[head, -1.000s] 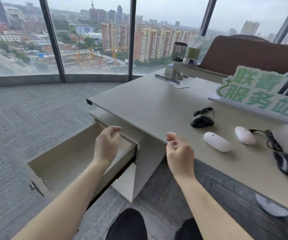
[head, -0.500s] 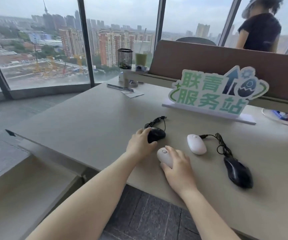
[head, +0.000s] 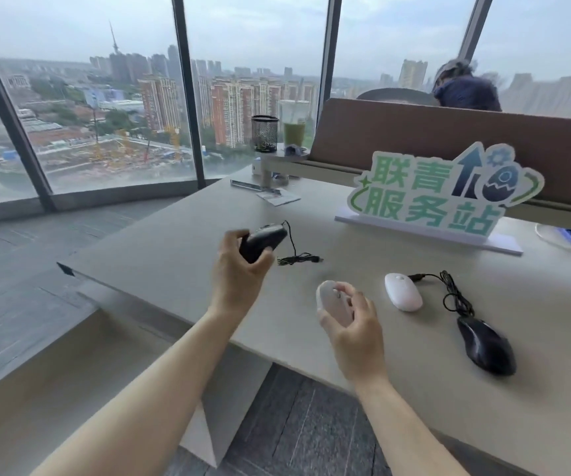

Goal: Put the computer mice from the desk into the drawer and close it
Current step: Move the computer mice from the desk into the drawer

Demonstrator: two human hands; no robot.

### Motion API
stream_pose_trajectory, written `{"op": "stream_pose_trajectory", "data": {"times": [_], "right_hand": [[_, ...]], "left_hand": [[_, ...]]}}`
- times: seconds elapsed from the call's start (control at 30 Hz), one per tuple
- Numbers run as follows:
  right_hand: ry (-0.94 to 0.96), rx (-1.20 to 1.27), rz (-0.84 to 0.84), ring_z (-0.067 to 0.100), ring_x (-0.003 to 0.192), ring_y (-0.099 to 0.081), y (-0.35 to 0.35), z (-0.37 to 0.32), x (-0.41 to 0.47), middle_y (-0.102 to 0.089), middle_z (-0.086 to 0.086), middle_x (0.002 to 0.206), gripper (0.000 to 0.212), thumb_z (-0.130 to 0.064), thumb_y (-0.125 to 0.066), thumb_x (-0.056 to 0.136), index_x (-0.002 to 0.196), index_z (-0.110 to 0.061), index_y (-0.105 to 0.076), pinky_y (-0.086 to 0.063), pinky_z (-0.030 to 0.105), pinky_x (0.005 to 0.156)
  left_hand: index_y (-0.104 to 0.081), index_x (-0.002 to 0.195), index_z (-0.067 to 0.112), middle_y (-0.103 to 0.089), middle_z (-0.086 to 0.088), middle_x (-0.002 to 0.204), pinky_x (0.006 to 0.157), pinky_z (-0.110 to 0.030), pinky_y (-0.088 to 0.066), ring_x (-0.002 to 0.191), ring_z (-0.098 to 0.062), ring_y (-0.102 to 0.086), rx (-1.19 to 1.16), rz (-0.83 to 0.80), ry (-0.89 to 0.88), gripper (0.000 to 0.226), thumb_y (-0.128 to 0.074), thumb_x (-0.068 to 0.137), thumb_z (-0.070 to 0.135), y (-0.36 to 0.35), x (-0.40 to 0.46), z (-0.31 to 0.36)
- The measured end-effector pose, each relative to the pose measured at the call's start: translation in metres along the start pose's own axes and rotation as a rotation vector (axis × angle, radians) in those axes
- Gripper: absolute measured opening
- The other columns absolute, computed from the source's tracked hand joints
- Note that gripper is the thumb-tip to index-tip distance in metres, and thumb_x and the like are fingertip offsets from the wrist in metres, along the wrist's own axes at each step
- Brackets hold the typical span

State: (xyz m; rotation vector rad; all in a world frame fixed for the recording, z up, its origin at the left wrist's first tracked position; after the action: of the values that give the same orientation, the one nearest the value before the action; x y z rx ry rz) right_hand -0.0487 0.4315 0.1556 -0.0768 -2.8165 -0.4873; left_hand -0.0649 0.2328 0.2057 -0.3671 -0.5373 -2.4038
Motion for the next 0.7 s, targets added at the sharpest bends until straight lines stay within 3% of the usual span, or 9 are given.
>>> {"op": "stream_pose_trajectory", "data": {"times": [0.07,0.2,0.3,0.47,0.6,0.7], "right_hand": [[0.068,0.041,-0.059,-0.002,0.099,-0.058,-0.027,-0.031,-0.017,-0.057,-0.005,0.116,0.037,-0.028,-0.072,0.083,0.113,-0.041,-0.055,-0.047,0.012,0.075],[0.157,0.134,-0.123,0.010,0.096,-0.063,-0.067,-0.075,-0.035,-0.059,-0.007,0.115,0.038,-0.036,-0.071,0.084,0.117,-0.043,-0.053,-0.057,0.029,0.074],[0.152,0.188,-0.283,0.010,0.101,-0.060,-0.112,-0.104,-0.058,-0.059,-0.008,0.115,0.038,-0.043,-0.067,0.084,0.119,-0.043,-0.051,-0.056,0.033,0.080],[0.020,0.049,-0.608,0.016,0.106,-0.055,-0.209,-0.108,-0.093,-0.054,0.001,0.124,0.047,-0.037,-0.064,0.082,0.126,-0.034,-0.046,-0.049,0.040,0.092],[-0.093,-0.146,-0.753,0.023,0.098,-0.051,-0.276,-0.087,-0.110,-0.048,0.010,0.126,0.052,-0.029,-0.058,0.082,0.131,-0.028,-0.040,-0.045,0.038,0.085],[-0.100,-0.298,-0.823,0.027,0.102,-0.053,-0.321,-0.069,-0.112,-0.047,0.013,0.130,0.061,-0.031,-0.058,0.082,0.138,-0.025,-0.034,-0.045,0.037,0.084]], "left_hand": [[-0.053,0.114,0.020,-0.059,0.004,0.099,0.062,-0.004,-0.037,0.081,-0.007,-0.056,-0.008,0.120,-0.052,0.040,-0.067,0.078,0.026,0.056,-0.002,0.016],[-0.052,0.113,0.026,-0.062,0.006,0.098,0.060,-0.015,-0.043,0.080,-0.008,-0.059,0.029,0.215,-0.094,0.040,-0.067,0.076,0.031,0.127,-0.007,0.034],[-0.053,0.113,0.023,-0.060,0.006,0.096,0.052,-0.008,-0.042,0.075,0.002,-0.059,0.059,0.279,-0.058,0.038,-0.068,0.078,0.026,0.189,-0.024,0.020],[-0.053,0.111,0.020,-0.058,0.002,0.104,0.066,-0.012,-0.035,0.091,-0.014,-0.055,0.245,0.360,0.081,0.039,-0.069,0.077,0.029,0.257,-0.050,-0.067],[-0.049,0.114,0.018,-0.055,-0.003,0.109,0.075,-0.027,-0.037,0.096,-0.019,-0.054,0.302,0.346,0.303,0.042,-0.067,0.079,0.033,0.275,-0.075,-0.153],[-0.046,0.121,0.015,-0.050,-0.008,0.117,0.079,-0.029,-0.037,0.097,-0.024,-0.053,0.365,0.276,0.502,0.047,-0.065,0.081,0.032,0.277,-0.088,-0.212]]}}
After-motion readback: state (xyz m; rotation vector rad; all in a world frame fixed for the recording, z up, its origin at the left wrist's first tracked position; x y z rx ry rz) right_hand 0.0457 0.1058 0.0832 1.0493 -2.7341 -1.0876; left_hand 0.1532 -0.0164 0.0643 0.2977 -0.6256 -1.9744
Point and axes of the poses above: each hand's wrist, its own x-axis towards the middle knuckle, its own y-axis out of the back of the hand, z = x × y, the point moved 2 cm from there along x, towards the middle knuckle
